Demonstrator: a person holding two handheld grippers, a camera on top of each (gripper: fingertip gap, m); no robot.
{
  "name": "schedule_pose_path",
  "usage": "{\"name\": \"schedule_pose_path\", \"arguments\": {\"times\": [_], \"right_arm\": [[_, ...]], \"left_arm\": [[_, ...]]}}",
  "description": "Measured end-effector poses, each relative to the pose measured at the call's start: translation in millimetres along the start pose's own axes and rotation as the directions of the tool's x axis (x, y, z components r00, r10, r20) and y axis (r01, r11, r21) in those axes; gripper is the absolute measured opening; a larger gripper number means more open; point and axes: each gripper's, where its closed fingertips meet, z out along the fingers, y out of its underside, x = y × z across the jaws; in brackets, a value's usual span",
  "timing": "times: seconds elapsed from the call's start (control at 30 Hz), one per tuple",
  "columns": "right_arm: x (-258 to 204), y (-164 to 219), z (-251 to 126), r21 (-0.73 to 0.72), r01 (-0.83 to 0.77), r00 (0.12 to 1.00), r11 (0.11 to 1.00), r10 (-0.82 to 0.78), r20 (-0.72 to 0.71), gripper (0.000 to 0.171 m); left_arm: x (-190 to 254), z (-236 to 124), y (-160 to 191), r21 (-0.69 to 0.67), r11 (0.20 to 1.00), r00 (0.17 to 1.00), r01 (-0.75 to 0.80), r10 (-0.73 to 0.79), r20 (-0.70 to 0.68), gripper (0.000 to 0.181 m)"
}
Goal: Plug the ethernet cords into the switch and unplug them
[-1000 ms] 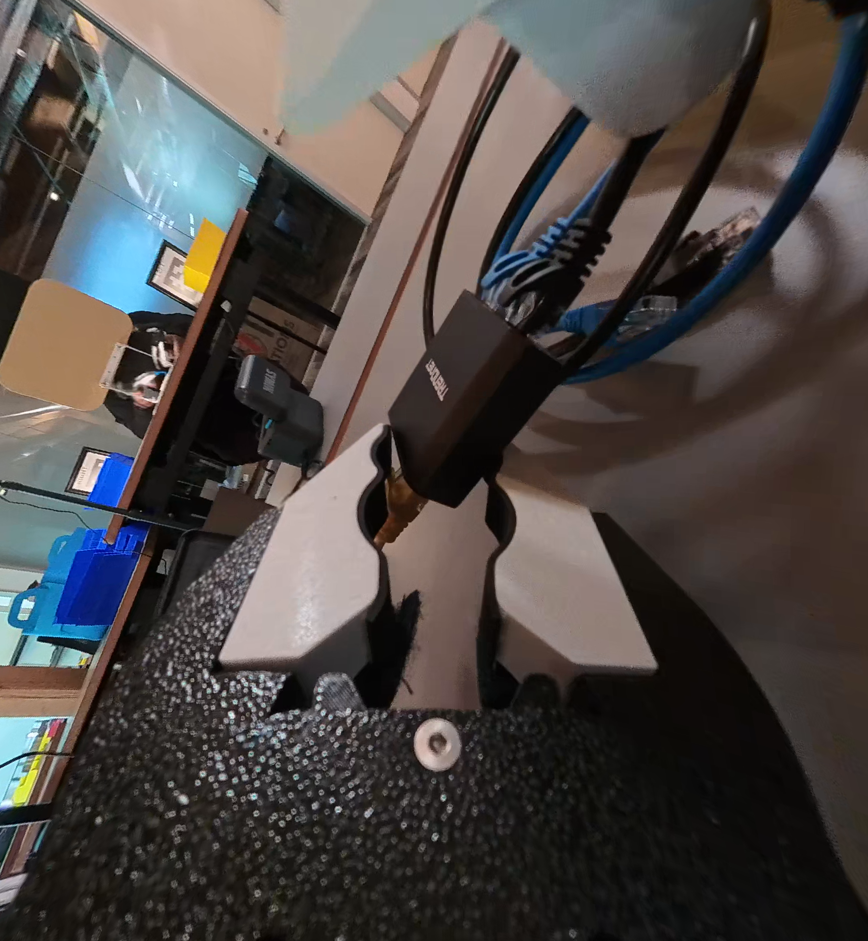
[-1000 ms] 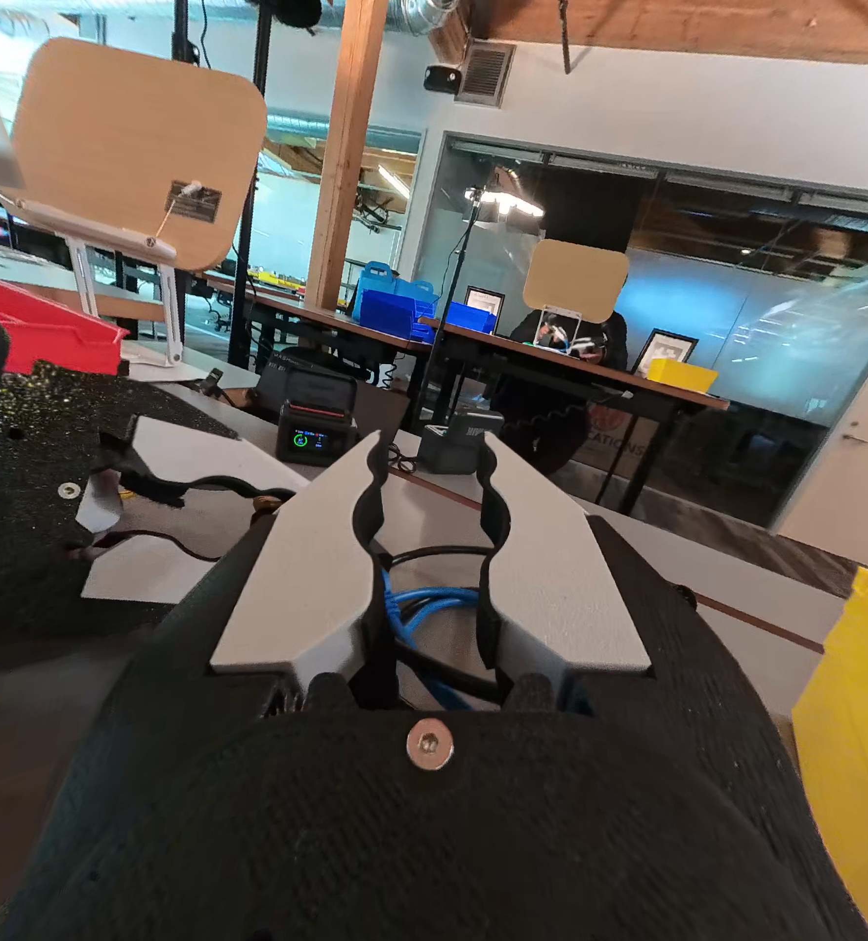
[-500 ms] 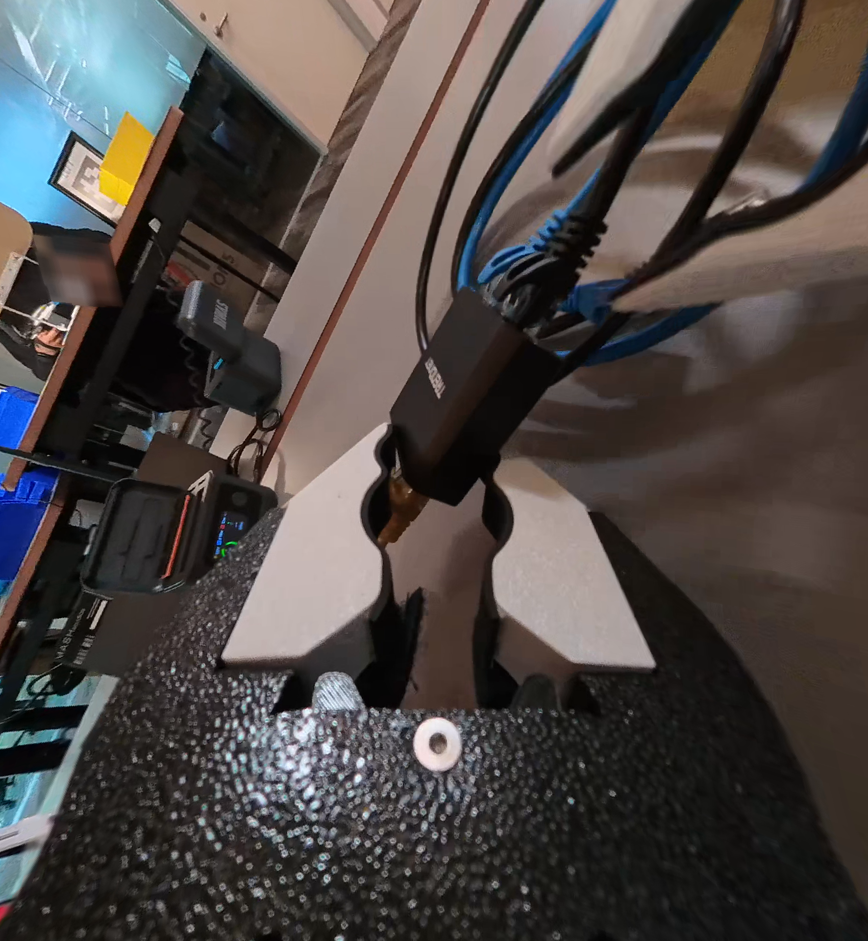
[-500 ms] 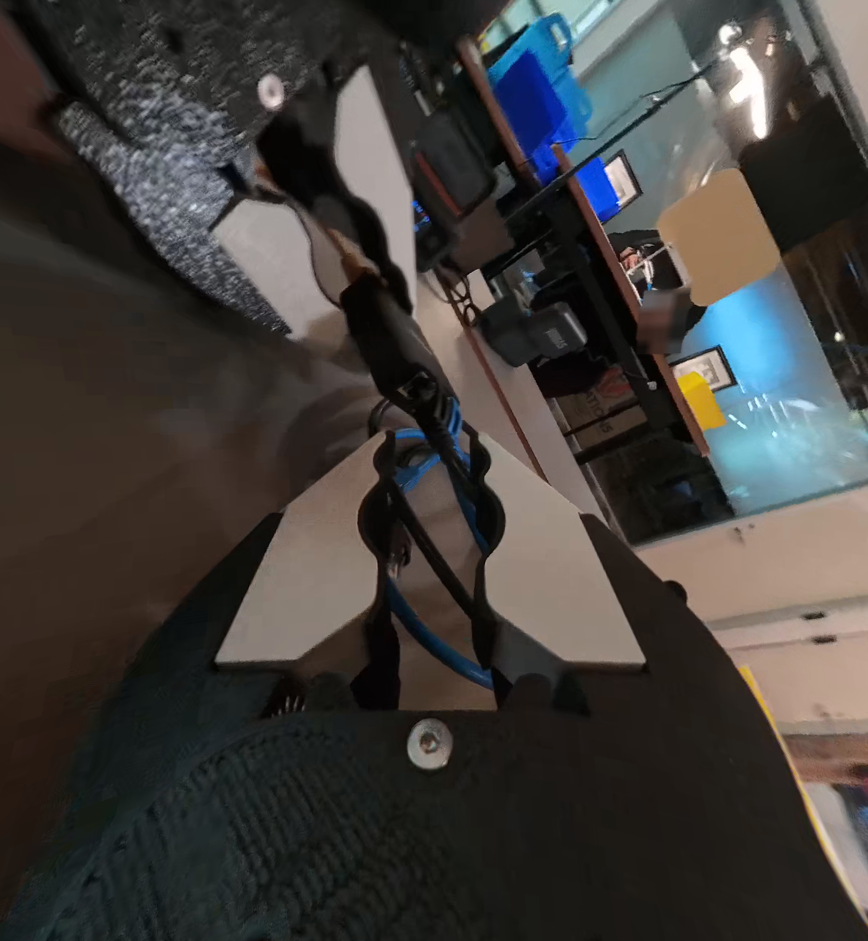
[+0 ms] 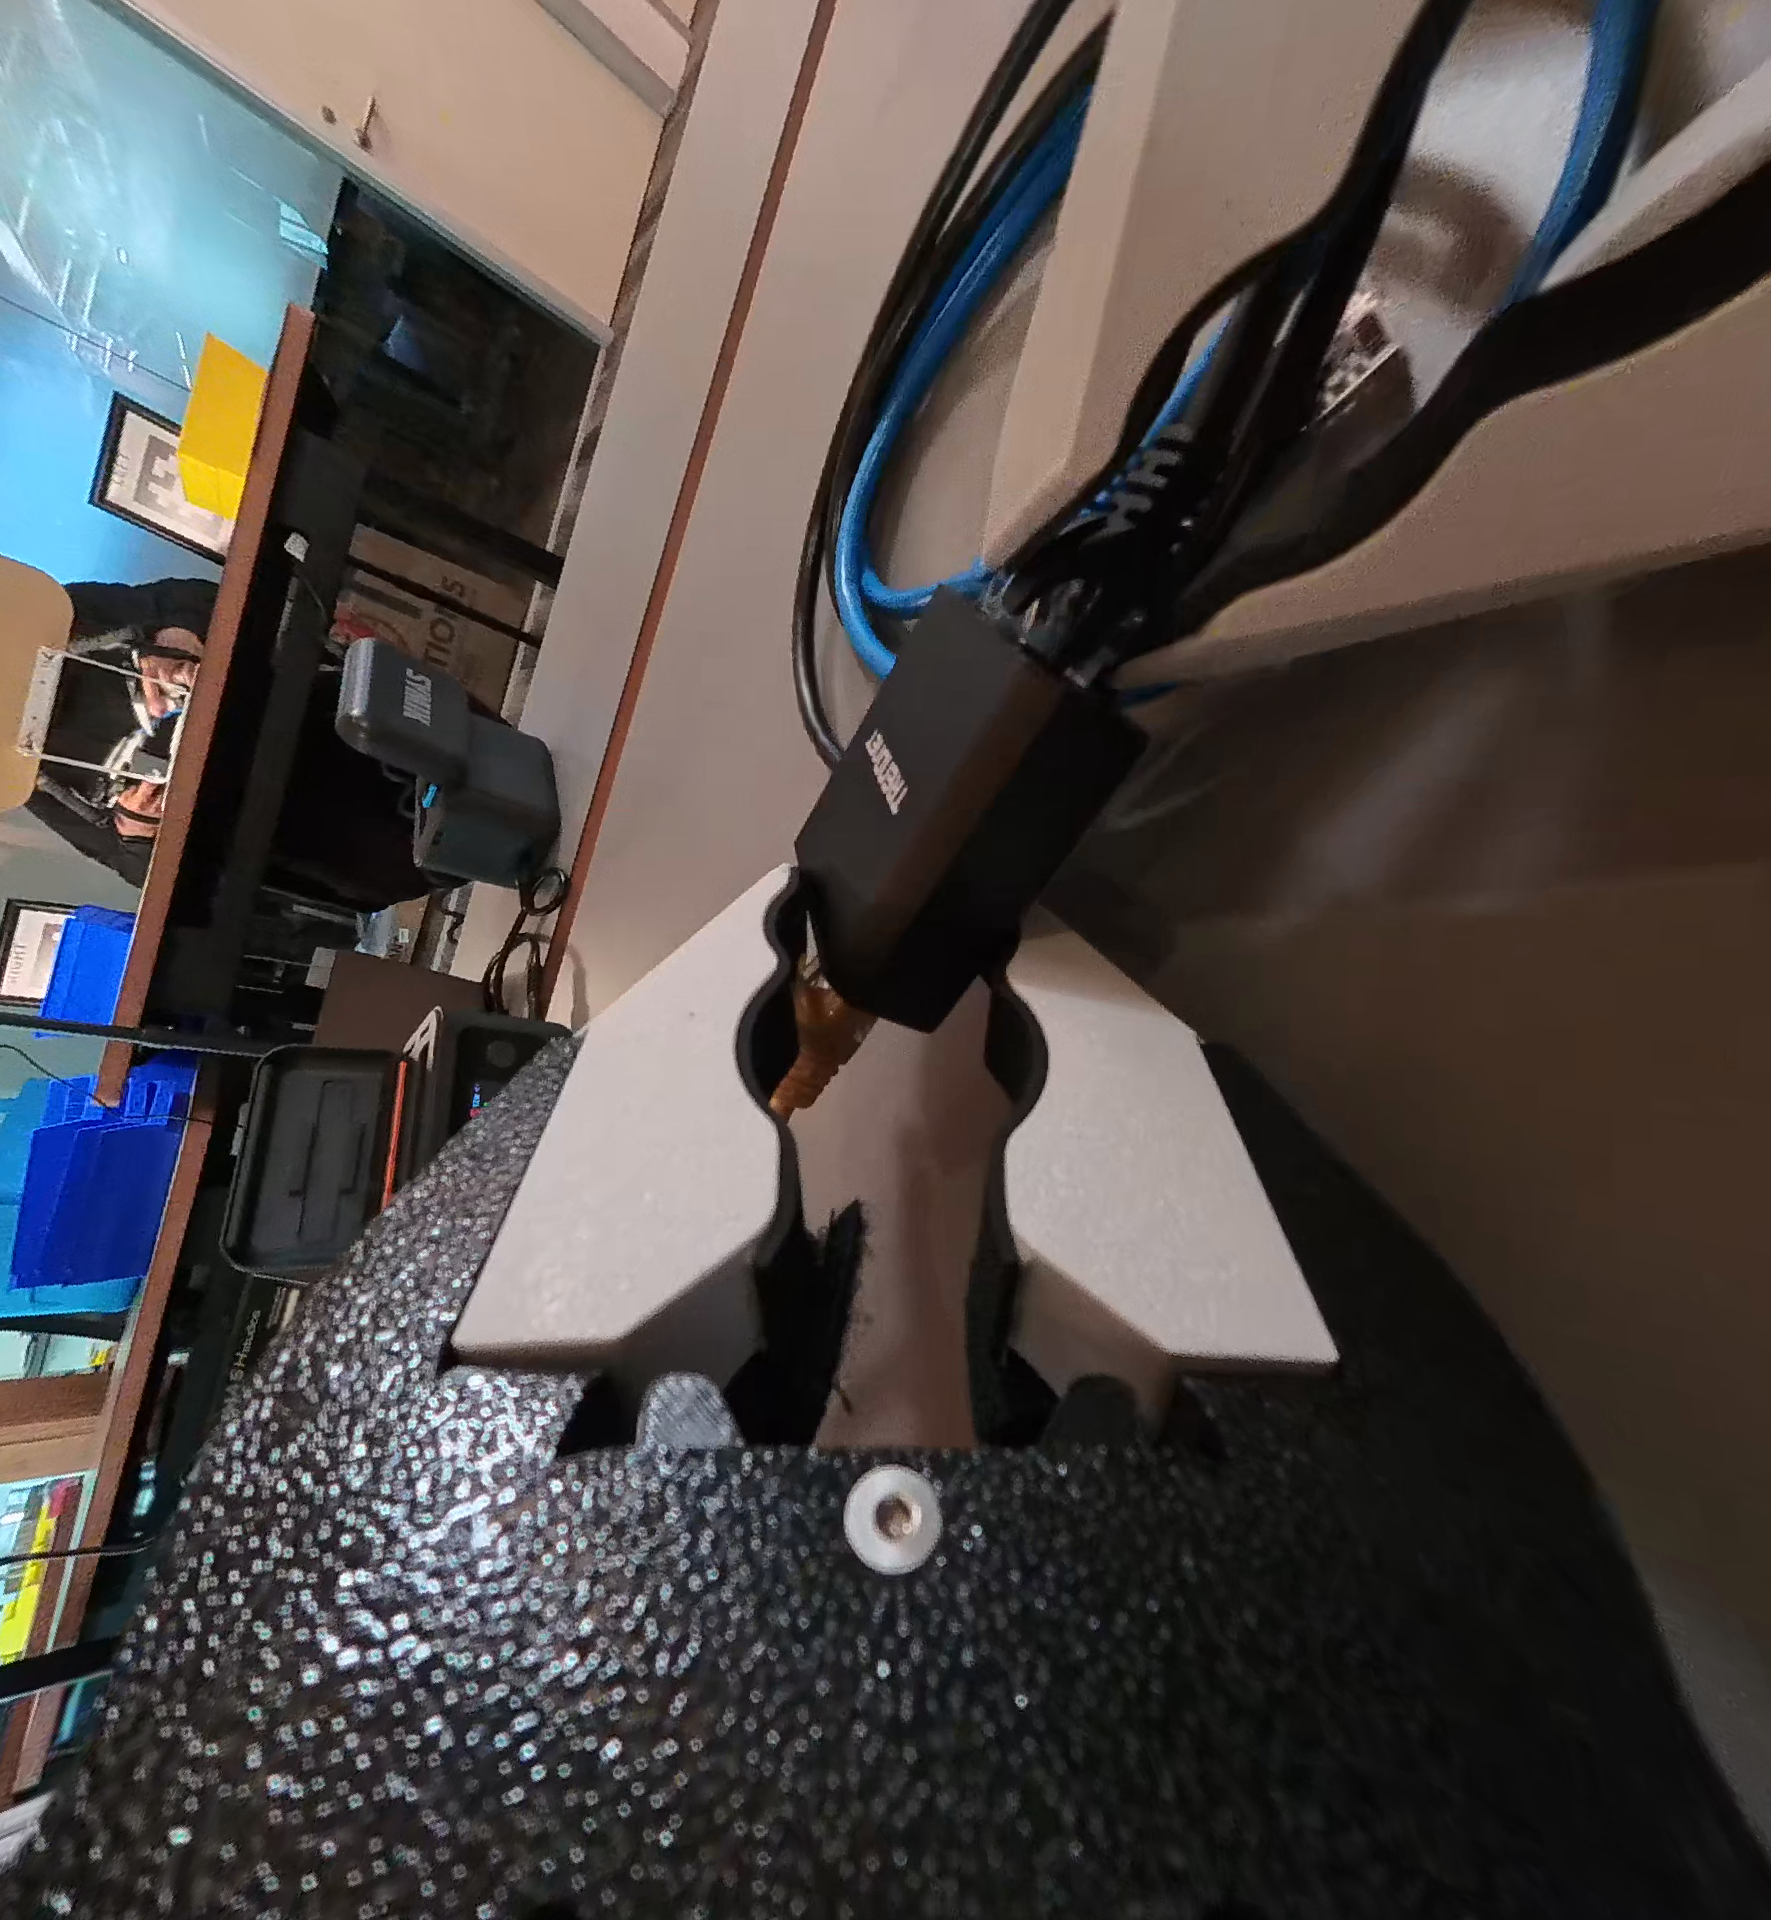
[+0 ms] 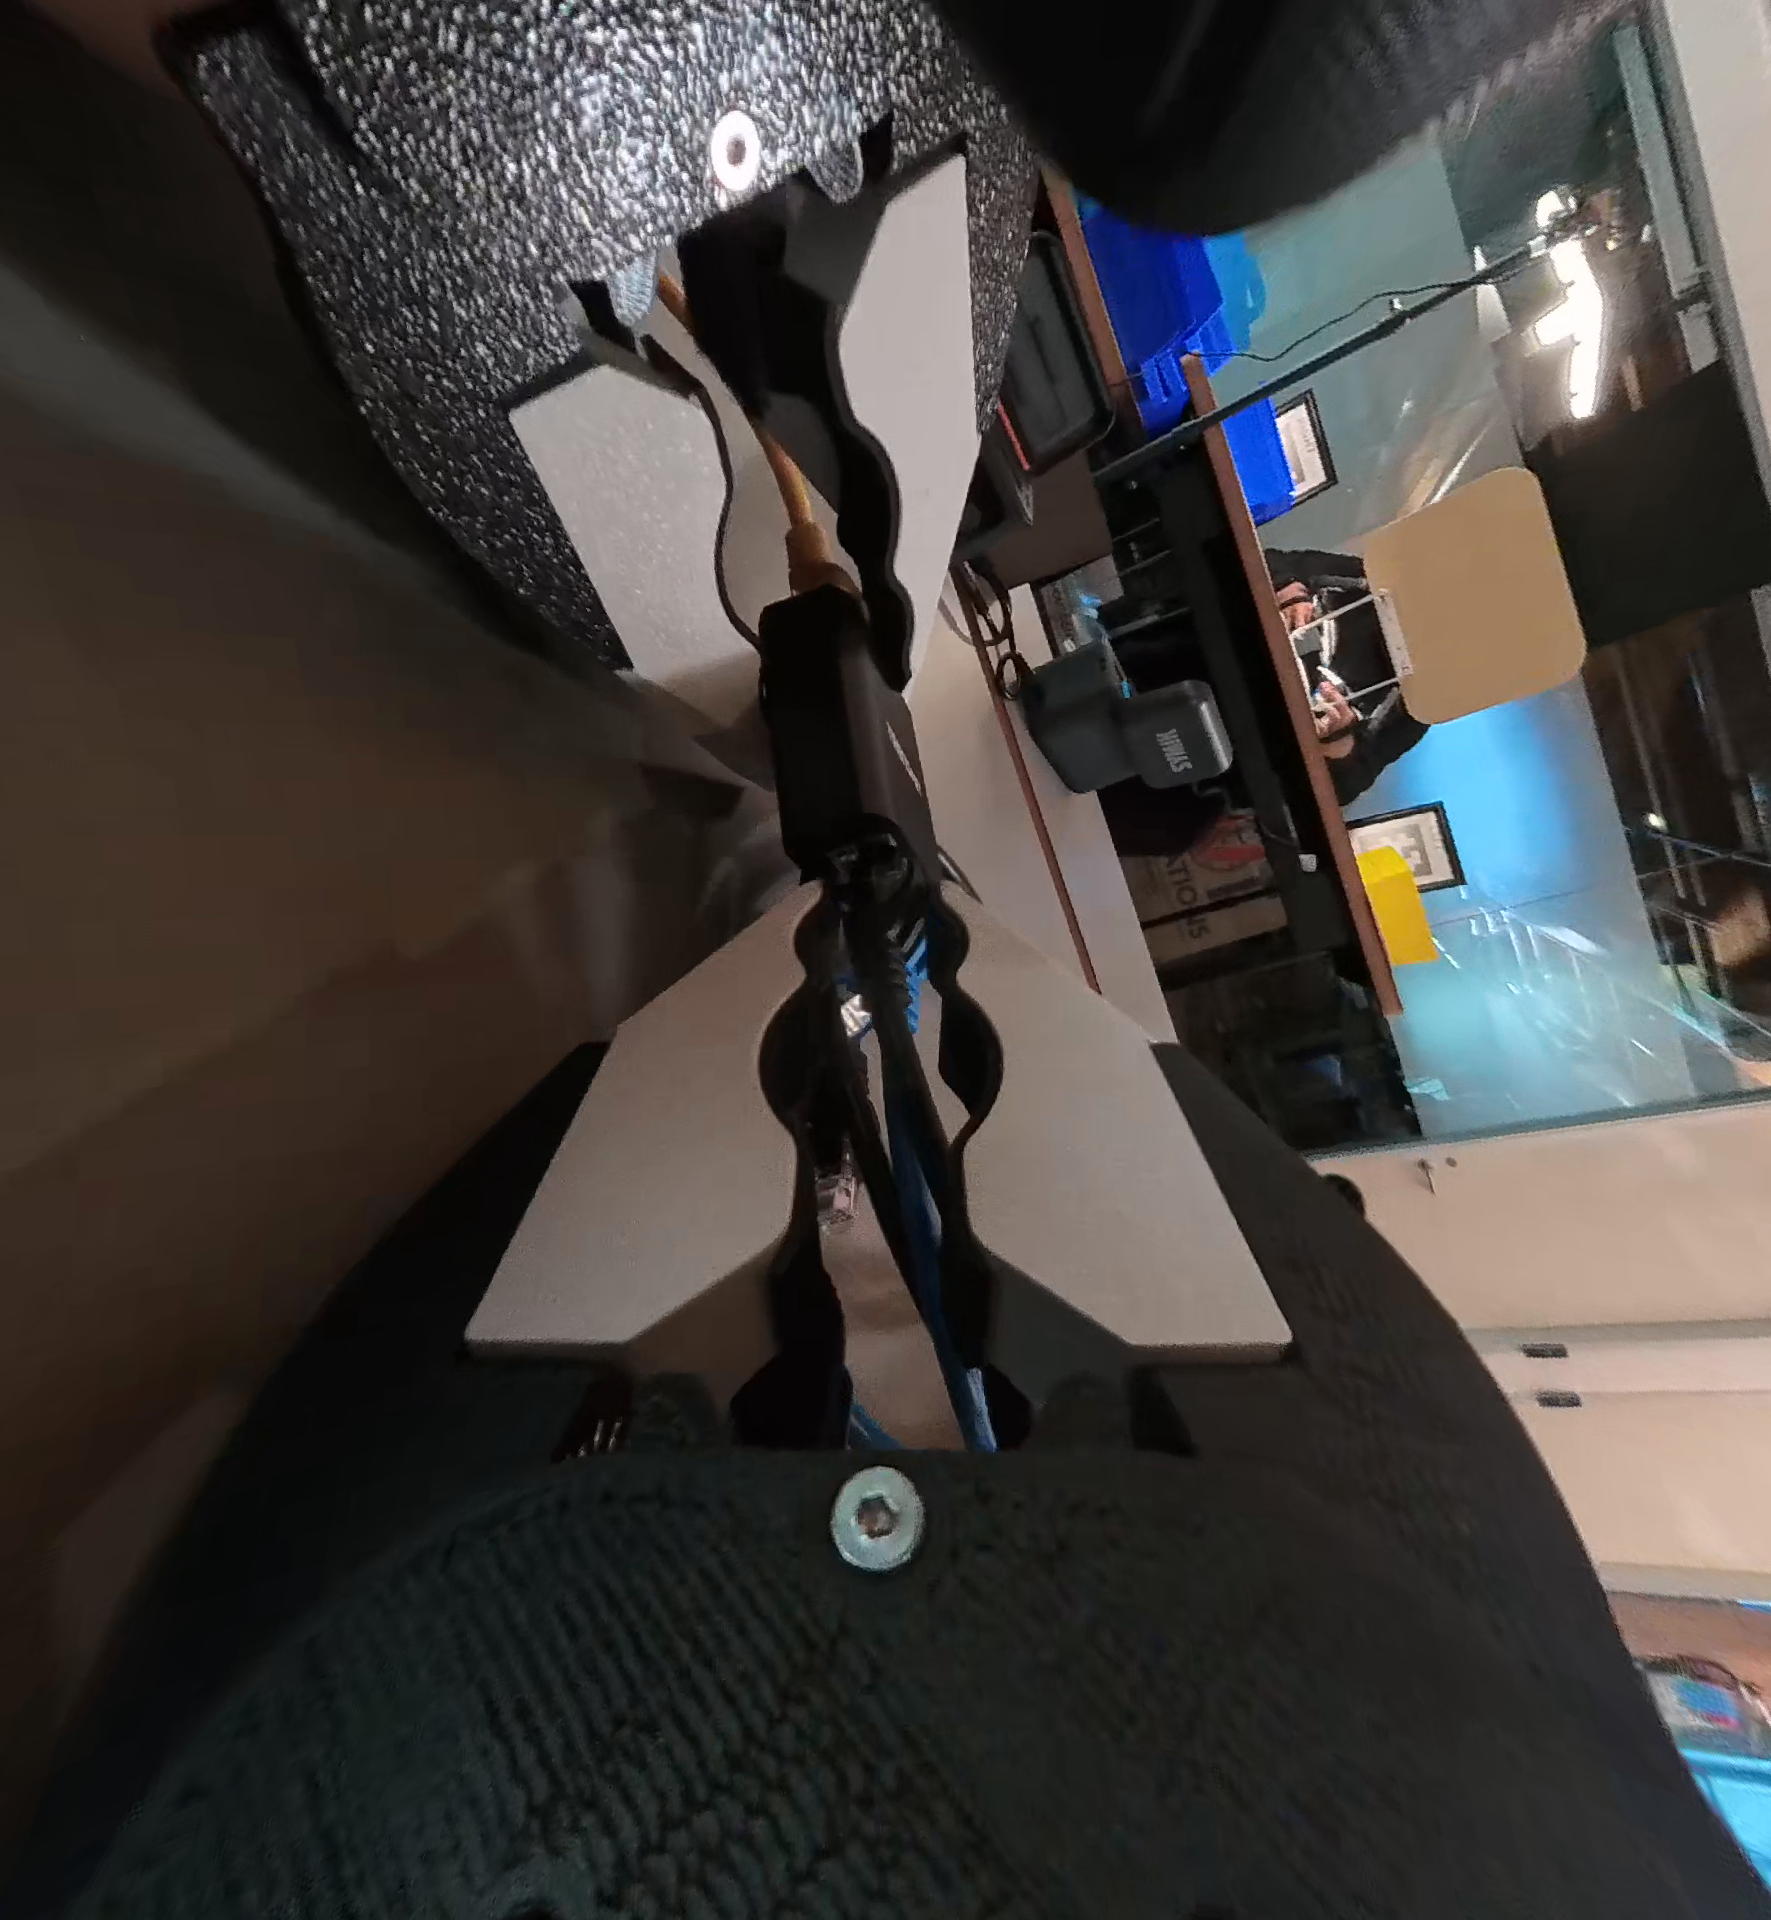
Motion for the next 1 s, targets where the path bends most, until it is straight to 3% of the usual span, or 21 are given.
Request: {"name": "schedule_pose_path", "arguments": {"times": [0.1, 0.17, 0.23, 0.3, 0.43, 0.5, 0.67, 0.8, 1.0], "right_arm": [[1, 0, 0, 0.005, -0.024, 1.0, 1.0, 0.024, 0.0, 0.015], [-1, 2, 1, -0.003, -0.042, 0.999, 0.999, 0.042, 0.02, 0.015], [-4, 2, 2, -0.003, -0.053, 0.998, 0.999, 0.053, 0.037, 0.015], [-3, -1, 1, 0.015, -0.065, 0.997, 0.998, 0.064, 0.037, 0.015], [-4, -2, 0, 0.017, -0.063, 0.997, 0.998, 0.062, 0.043, 0.015], [-4, -3, 0, 0.022, -0.038, 0.999, 0.999, 0.038, 0.029, 0.015], [-10, -13, -5, 0.06, 0.01, 0.999, 0.998, -0.013, 0.047, 0.013], [-15, -22, -13, 0.077, -0.059, 0.984, 0.995, 0.046, 0.172, 0.012], [-25, -45, -50, 0.083, -0.251, 0.843, 0.964, 0.176, 0.508, 0.012]], "left_arm": [[0, -2, -2, 0.021, 1.0, 1.0, 0.016, -0.016, -0.002, 0.035], [-5, -7, -19, 0.112, 0.994, 0.999, 0.003, -0.007, 0.038, 0.044], [1, -19, -43, 0.241, 0.968, 0.997, -0.071, 0.062, 0.045, 0.053], [11, -20, -45, 0.237, 0.954, 0.982, -0.186, 0.178, 0.057, 0.062], [20, -12, -34, 0.15, 0.947, 0.959, -0.285, 0.281, 0.046, 0.029], [20, -13, -32, 0.133, 0.953, 0.962, -0.272, 0.272, 0.02, 0.025], [27, -23, -30, 0.187, 0.959, 0.966, -0.214, 0.236, -0.106, 0.023], [33, -36, -31, 0.255, 0.955, 0.946, -0.152, 0.216, -0.242, 0.023], [54, -76, -40, 0.26, 0.962, 0.78, -0.088, 0.229, -0.582, 0.022]]}}
